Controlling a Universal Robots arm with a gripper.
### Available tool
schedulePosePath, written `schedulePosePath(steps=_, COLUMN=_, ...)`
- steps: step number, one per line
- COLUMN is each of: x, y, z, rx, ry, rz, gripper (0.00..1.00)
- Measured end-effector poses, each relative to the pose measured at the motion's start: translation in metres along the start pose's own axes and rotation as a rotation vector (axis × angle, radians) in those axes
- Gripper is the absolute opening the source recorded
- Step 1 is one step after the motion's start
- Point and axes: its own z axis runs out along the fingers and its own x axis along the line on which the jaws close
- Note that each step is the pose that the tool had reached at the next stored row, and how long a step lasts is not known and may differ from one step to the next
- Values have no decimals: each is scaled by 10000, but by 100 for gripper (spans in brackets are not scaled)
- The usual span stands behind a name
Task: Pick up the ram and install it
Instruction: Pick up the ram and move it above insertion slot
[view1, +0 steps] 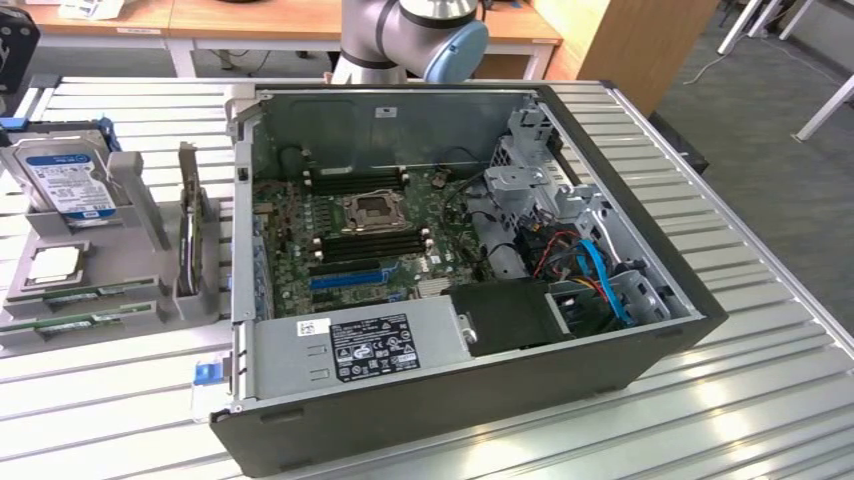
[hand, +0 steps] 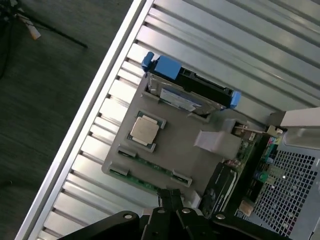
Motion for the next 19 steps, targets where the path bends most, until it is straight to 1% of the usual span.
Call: schedulePosePath(steps=19, x=0, y=0, z=0, rx=-80, ry=157, rz=-3451, gripper=10)
